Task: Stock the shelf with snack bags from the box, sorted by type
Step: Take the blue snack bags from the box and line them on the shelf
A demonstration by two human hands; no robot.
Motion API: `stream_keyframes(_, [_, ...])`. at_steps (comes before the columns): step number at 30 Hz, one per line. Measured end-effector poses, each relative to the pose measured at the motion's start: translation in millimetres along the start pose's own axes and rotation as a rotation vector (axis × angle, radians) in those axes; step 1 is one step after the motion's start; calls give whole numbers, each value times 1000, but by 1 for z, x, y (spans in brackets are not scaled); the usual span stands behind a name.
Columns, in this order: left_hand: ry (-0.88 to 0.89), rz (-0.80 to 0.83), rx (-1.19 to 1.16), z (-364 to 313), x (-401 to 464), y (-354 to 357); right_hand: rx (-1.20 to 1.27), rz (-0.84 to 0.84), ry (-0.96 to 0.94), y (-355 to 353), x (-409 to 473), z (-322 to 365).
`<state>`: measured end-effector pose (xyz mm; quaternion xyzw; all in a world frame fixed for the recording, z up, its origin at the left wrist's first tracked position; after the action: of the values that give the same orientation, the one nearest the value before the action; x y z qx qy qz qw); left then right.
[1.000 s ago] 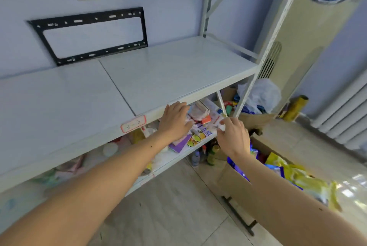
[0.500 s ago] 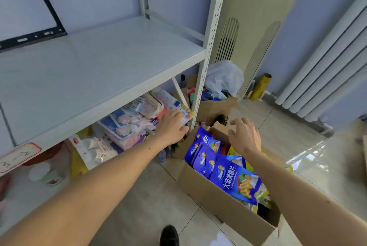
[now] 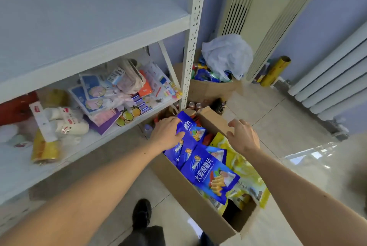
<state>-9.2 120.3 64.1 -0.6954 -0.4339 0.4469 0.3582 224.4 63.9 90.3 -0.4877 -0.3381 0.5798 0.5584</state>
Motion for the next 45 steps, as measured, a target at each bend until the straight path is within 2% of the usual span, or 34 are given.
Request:
stream_keyframes(10, [-280,95,-79,-6,-12,140,-43,343,-175,98,37,-65])
stream_keyframes(15, [-361,157,-117,5,-7,200,7,478,-151,171,40,-95])
stream_keyframes(20, [-411,162,-136,17,12,246,123,628,-24,238,41,-120])
stream_keyframes(26, [-484,88,-179,29,38,272,161,528,-16,278,39,-136])
stream_keyframes(29, [-527,69,-202,34,46,280,164,529,10,281,44,-145])
stream_keyframes(35, [-611,64,-229,34,52,289,159,519,-32,258,65,-166])
stream_keyframes(41, [-704,49,-242,34,59,291,182,366,47,237,82,-186])
stream_keyframes(45, [-756,32,-268,38,64,296,195,346,48,242,82,-192])
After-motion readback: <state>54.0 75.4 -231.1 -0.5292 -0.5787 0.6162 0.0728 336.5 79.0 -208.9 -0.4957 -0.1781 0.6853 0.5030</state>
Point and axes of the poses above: each hand's wrist, its own x-axis towards the middle knuckle, its own y-axis out of the palm, z = x × y, the point moved 5 cm from there along x, towards the middle knuckle, and after that the axes turned 12 degrees about -y, right-handed, at the moved point
